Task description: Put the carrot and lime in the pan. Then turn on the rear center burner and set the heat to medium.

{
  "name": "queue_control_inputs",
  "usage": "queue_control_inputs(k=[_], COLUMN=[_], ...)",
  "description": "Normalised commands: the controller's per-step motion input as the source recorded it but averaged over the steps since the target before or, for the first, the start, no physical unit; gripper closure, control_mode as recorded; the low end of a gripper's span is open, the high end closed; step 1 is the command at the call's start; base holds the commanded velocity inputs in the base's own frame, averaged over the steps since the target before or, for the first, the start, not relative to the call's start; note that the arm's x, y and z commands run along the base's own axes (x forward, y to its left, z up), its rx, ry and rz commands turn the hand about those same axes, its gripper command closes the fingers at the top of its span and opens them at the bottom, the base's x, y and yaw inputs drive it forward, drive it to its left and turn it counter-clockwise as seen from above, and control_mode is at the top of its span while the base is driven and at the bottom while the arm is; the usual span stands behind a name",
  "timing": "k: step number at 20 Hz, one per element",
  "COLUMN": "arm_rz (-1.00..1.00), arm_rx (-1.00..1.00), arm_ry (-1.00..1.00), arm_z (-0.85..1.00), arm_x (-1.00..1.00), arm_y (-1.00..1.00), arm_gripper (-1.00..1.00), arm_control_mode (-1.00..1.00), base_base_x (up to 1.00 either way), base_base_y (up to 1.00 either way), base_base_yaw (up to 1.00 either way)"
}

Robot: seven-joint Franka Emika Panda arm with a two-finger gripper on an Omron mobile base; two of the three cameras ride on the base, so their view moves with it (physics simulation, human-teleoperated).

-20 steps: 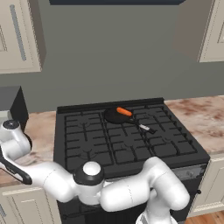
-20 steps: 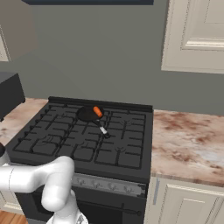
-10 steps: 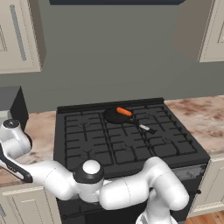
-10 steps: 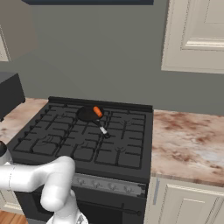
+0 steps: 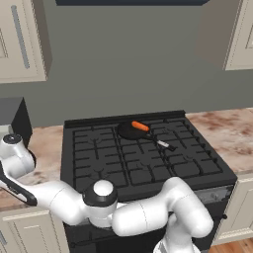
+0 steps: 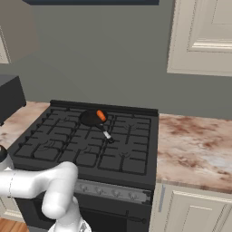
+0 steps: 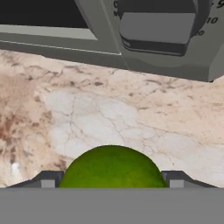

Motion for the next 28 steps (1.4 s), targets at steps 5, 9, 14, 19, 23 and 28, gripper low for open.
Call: queue_control_inputs(k=[5, 9, 14, 19, 23, 28], arm_rz=[0.04, 0.04, 0.0, 0.0, 0.0, 0.0], arm_rx=[0.02, 0.01, 0.01, 0.01, 0.02, 0.03], arm_ry=[-0.04, -0.16, -0.14, -0.06, 0.0, 0.0], arm_z=[0.0, 0.36, 0.69, 0.74, 0.75, 0.71], arm_x=[-0.13, -0.91, -0.99, -0.66, -0.35, -0.02], arm_y=[-0.12, -0.55, -0.75, -0.84, -0.99, -1.0], arm_gripper=[1.0, 1.0, 1.0, 1.0, 1.0, 1.0], arm_control_mode=[-1.0, -1.0, -1.0, -1.0, -1.0, -1.0], base_base_x=[0.0, 0.0, 0.0, 0.0, 0.0, 0.0], base_base_y=[0.0, 0.0, 0.0, 0.0, 0.0, 0.0], base_base_yaw=[0.0, 0.0, 0.0, 0.0, 0.0, 0.0])
